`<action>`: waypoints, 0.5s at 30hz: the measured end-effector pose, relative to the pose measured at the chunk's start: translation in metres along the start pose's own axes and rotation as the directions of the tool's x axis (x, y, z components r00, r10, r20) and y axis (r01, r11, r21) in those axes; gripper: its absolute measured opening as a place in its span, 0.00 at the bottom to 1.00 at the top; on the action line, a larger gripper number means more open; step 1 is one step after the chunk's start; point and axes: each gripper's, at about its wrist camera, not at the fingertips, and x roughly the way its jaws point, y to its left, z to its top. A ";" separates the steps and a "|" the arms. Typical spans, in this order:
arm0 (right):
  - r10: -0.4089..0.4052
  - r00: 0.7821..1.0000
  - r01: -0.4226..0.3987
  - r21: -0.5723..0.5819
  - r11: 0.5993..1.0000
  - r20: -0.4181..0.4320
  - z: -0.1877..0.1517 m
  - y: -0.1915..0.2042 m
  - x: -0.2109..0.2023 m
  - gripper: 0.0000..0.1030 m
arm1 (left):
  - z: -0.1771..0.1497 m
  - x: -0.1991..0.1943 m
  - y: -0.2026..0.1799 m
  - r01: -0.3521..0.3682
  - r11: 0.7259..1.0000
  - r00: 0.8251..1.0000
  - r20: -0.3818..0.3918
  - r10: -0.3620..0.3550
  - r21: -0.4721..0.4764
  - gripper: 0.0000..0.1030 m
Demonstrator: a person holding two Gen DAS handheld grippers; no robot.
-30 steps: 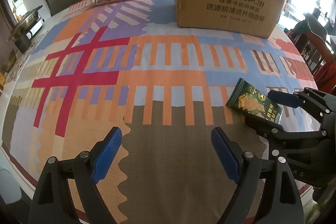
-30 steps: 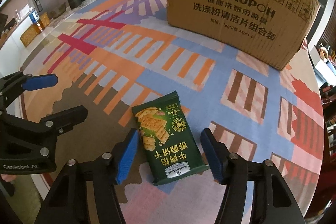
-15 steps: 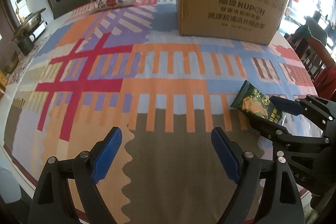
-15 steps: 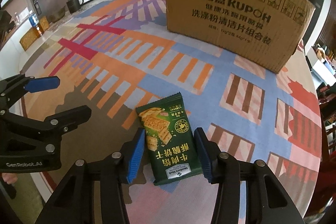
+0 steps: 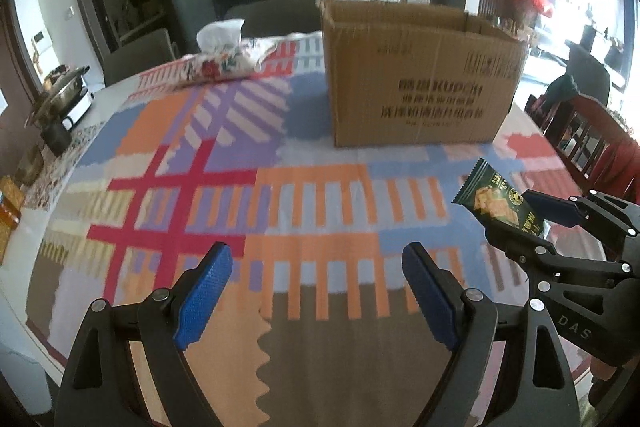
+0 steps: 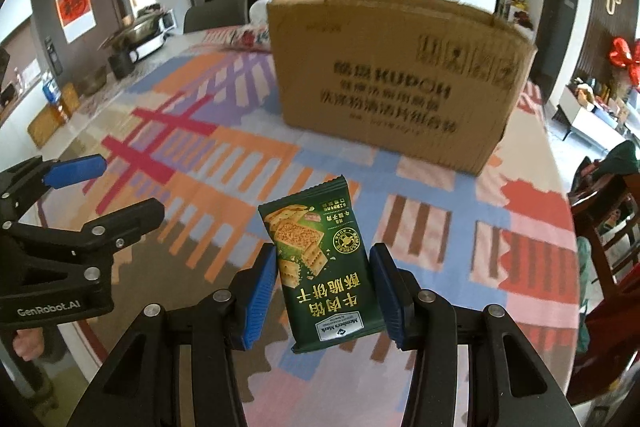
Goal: Organize snacks
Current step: 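Carry the green cracker bag over the box and open the right tool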
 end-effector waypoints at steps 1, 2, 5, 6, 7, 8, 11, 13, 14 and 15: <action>-0.004 1.000 0.004 -0.001 1.000 0.010 0.003 -0.001 -0.003 0.47 | 0.004 -0.002 0.000 0.003 1.000 1.000 0.008 -0.003 0.003 0.85; -0.012 1.000 0.012 -0.001 1.000 0.025 0.008 -0.002 -0.007 0.47 | 0.009 -0.005 0.000 0.009 1.000 1.000 0.019 -0.009 0.008 0.85; -0.021 0.998 0.021 0.000 1.000 0.060 0.020 -0.003 -0.015 0.47 | 0.022 -0.012 0.000 0.017 1.000 0.999 0.046 -0.018 0.012 0.85; -0.024 0.997 0.024 0.004 1.000 0.076 0.024 -0.004 -0.019 0.47 | 0.026 -0.013 0.001 0.021 1.000 0.999 0.049 -0.022 0.012 0.85; -0.026 0.996 0.026 0.004 1.000 0.088 0.030 -0.004 -0.022 0.47 | 0.030 -0.015 0.001 0.026 1.000 0.998 0.051 -0.027 0.011 0.85; -0.029 0.995 0.029 0.006 1.000 0.098 0.034 -0.005 -0.025 0.47 | 0.036 -0.017 0.003 0.038 0.999 0.998 0.059 -0.038 0.008 0.85; -0.037 0.991 0.037 0.007 0.999 0.125 0.049 -0.006 -0.032 0.47 | 0.050 -0.021 0.003 0.033 0.999 0.996 0.084 -0.034 0.021 0.85; -0.051 0.987 0.050 0.009 0.999 0.149 0.060 -0.008 -0.036 0.47 | 0.061 -0.022 0.003 0.017 0.999 0.995 0.100 -0.020 0.033 0.85; -0.056 0.986 0.055 0.010 0.998 0.156 0.064 -0.008 -0.038 0.47 | 0.068 -0.022 0.003 0.013 0.999 0.994 0.105 -0.017 0.040 0.85; -0.064 0.984 0.063 0.013 0.998 0.166 0.069 -0.010 -0.039 0.47 | 0.073 -0.023 0.004 0.013 0.999 0.994 0.109 -0.018 0.042 0.85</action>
